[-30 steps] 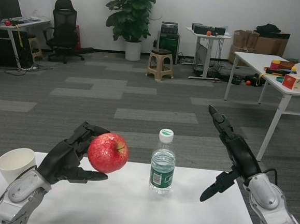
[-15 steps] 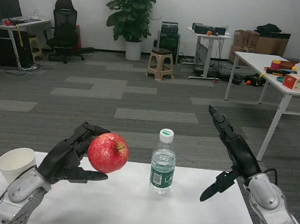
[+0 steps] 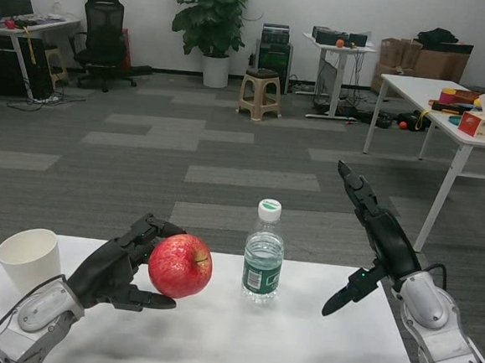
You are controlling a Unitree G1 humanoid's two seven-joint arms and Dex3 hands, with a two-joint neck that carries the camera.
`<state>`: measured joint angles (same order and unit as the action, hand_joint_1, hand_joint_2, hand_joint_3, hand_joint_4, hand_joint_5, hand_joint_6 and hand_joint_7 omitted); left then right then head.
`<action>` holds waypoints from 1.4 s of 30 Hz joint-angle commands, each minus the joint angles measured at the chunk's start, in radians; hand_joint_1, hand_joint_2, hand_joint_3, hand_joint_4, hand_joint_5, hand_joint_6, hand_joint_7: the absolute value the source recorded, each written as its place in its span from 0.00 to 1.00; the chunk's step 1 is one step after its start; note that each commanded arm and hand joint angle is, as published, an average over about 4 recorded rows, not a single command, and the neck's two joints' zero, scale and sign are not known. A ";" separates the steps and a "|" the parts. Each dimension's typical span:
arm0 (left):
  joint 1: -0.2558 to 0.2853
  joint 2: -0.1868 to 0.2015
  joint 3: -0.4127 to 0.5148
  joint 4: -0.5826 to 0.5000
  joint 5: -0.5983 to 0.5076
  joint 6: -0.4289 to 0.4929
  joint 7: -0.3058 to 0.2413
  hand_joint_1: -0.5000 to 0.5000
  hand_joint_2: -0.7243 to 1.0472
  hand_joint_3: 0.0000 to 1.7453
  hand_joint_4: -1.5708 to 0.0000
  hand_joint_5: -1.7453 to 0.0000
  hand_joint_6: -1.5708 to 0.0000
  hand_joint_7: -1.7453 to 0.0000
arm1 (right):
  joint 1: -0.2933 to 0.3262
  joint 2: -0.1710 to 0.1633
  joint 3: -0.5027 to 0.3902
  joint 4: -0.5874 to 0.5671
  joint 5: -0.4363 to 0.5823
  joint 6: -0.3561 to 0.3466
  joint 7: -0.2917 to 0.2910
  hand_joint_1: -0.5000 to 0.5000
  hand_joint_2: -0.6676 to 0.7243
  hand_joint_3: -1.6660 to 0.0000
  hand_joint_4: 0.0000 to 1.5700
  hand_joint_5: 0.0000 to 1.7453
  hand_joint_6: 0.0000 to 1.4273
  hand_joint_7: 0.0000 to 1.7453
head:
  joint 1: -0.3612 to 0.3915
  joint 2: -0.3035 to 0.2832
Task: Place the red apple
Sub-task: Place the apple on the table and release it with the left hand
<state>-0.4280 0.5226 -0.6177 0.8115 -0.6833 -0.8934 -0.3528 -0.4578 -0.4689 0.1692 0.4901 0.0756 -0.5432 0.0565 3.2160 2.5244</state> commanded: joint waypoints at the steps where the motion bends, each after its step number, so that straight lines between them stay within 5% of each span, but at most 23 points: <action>1: 0.003 0.013 -0.052 0.046 -0.007 -0.027 -0.005 0.22 1.00 0.05 1.00 0.12 0.45 0.04 | 0.007 -0.008 -0.004 0.002 0.006 -0.009 -0.006 0.01 0.59 1.00 0.00 0.00 0.00 0.00 | 0.002 -0.011; 27: 0.025 0.017 -0.139 0.183 0.031 -0.047 -0.040 0.24 1.00 0.05 1.00 0.12 0.48 0.04 | 0.008 -0.013 0.032 0.041 0.024 -0.012 -0.008 0.00 0.59 1.00 0.00 0.00 0.00 0.00 | 0.096 -0.131; 33: 0.018 0.017 -0.139 0.191 0.052 -0.047 -0.043 0.27 1.00 0.05 1.00 0.12 0.62 0.06 | 0.006 -0.013 0.031 0.050 0.025 -0.012 -0.009 0.00 0.59 1.00 0.00 0.00 0.00 0.00 | 0.097 -0.141; 42: 0.013 0.017 -0.116 0.195 0.155 -0.047 -0.043 0.27 1.00 0.05 1.00 0.12 0.83 0.24 | 0.003 -0.013 0.030 0.058 0.025 -0.012 -0.009 0.00 0.59 1.00 0.00 0.00 0.00 0.00 | 0.098 -0.146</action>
<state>-0.4255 0.5305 -0.7276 0.9876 -0.5751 -0.9594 -0.3823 -0.4562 -0.4739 0.1984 0.5448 0.0876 -0.5455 0.0553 3.3134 2.3785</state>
